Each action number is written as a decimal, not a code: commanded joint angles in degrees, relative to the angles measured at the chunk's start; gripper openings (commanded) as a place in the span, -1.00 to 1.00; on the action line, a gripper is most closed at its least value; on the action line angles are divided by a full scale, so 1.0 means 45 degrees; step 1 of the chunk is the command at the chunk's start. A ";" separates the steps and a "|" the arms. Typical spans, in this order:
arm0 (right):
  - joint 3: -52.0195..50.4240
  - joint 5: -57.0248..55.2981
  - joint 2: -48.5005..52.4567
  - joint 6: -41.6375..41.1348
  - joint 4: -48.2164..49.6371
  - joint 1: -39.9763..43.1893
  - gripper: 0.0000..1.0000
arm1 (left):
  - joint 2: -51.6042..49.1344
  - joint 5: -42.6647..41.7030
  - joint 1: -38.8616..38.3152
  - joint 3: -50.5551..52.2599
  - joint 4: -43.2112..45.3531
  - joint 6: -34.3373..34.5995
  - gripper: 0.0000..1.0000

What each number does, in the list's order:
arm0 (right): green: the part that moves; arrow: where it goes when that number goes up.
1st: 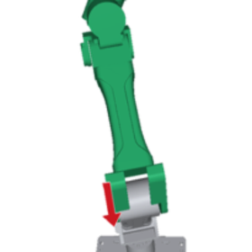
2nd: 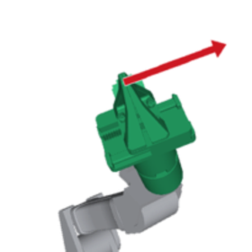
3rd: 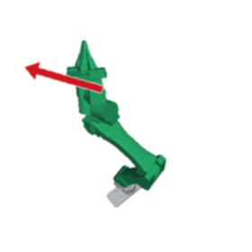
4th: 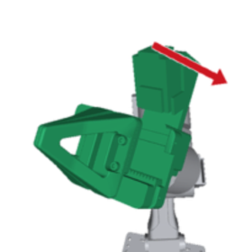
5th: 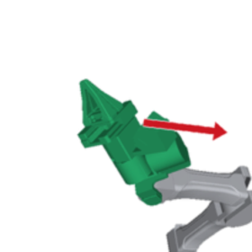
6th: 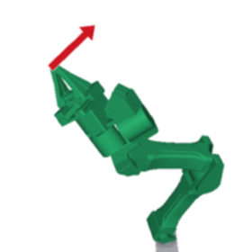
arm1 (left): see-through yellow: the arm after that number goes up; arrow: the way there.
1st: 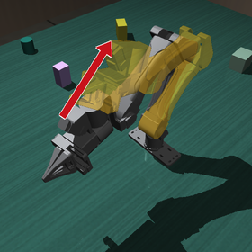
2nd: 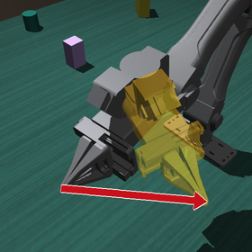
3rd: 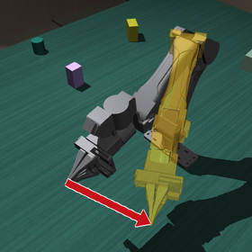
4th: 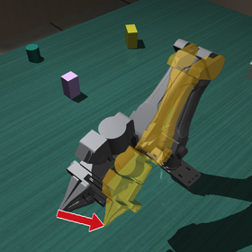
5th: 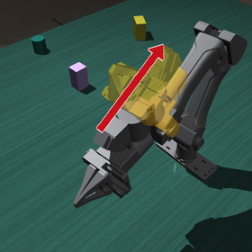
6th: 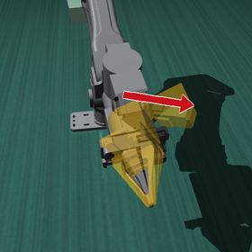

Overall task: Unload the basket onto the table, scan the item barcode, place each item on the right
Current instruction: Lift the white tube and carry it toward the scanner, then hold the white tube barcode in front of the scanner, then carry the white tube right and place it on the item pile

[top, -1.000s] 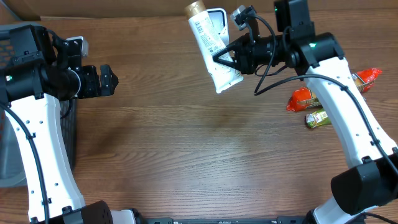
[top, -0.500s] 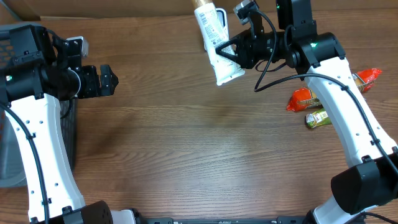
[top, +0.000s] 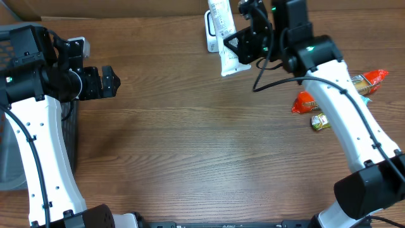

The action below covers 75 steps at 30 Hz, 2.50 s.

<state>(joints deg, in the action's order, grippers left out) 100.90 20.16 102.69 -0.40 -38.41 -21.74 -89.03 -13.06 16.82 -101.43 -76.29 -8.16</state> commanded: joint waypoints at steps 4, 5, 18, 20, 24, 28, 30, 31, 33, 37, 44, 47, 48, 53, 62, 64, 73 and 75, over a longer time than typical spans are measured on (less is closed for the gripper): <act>0.0165 -0.8932 0.0709 0.2093 0.2278 -0.1622 -0.92 | -0.0053 0.0034 -0.0015 -0.0136 0.0010 -0.0335 0.99; 0.0165 -0.9860 0.0942 0.2671 0.2773 -0.1753 -0.93 | -0.0053 0.0034 -0.0015 -0.0136 0.0010 -0.0335 0.99; 0.0165 -1.3255 0.6033 1.4256 1.1506 -0.1724 -0.93 | -0.0053 0.0034 -0.0015 -0.0136 0.0015 -0.0330 0.99; 0.0165 -1.3274 0.6562 1.4644 1.1978 -0.1710 -0.93 | -0.0053 0.0034 -0.0015 -0.0136 0.0015 -0.0330 0.99; 0.0165 -1.3284 0.7422 1.5654 1.2230 -0.1535 -0.93 | -0.0053 0.0029 -0.0015 -0.0136 0.0015 -0.0330 0.99; 0.0165 -1.3605 0.7980 1.5722 1.2230 -0.1326 -0.93 | -0.0053 0.0029 -0.0015 -0.0136 0.0015 -0.0330 0.99; 0.0165 -1.3707 0.8097 1.5718 1.2235 -0.1307 -0.93 | -0.0053 0.0029 -0.0015 -0.0136 0.0010 -0.0335 0.99; 0.0165 -1.3721 0.8131 1.5718 1.2235 -0.1307 -0.93 | -0.0053 0.0029 -0.0015 -0.0136 0.0015 -0.0330 0.99; 0.0165 -1.3712 0.8136 1.5713 1.2250 -0.1307 -0.93 | -0.0053 0.0034 -0.0015 -0.0136 0.0015 -0.0330 0.99; 0.0165 -1.3721 0.8136 1.5718 1.2881 -0.1307 -0.93 | -0.0053 0.0029 -0.0015 -0.0136 0.0015 -0.0330 0.99; 0.0165 -1.3814 0.8136 1.5713 1.3799 -0.1409 -0.93 | -0.0053 0.0034 -0.0015 -0.0136 0.0015 -0.0330 0.99; 0.0165 -1.3814 0.8136 1.5654 1.3770 -0.1457 -0.93 | -0.0053 0.0034 -0.0015 -0.0136 0.0010 -0.0330 0.99; 0.0165 -1.3823 0.8136 1.5625 1.3770 -0.1515 -0.93 | -0.0053 0.0034 -0.0015 -0.0136 0.0015 -0.0330 0.99; 0.0165 -1.3993 0.8136 1.5625 1.3896 -0.1724 -0.93 | -0.0053 0.0034 -0.0015 -0.0136 0.0010 -0.0330 0.99; 0.0165 -1.5669 0.6071 1.4494 1.4168 -0.2089 -0.93 | -0.0053 0.0034 -0.0015 -0.0136 0.0010 -0.0335 0.99; 0.0165 -1.5713 0.5153 1.4115 1.2400 -0.2098 -0.93 | -0.0053 0.0034 -0.0015 -0.0136 0.0015 -0.0330 0.99; 0.0165 -1.6228 0.1112 0.1841 0.2011 -0.0578 -0.93 | -0.0053 0.0029 -0.0015 -0.0136 0.0010 -0.0330 0.99; 0.0165 -1.6116 0.0680 -0.2079 -0.0306 0.0243 -0.93 | -0.0053 0.0034 -0.0015 -0.0136 0.0010 -0.0330 0.99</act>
<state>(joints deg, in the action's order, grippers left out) 100.31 -48.99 111.35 27.33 -32.27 -27.38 -89.10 -13.06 16.82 -101.43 -76.29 -8.16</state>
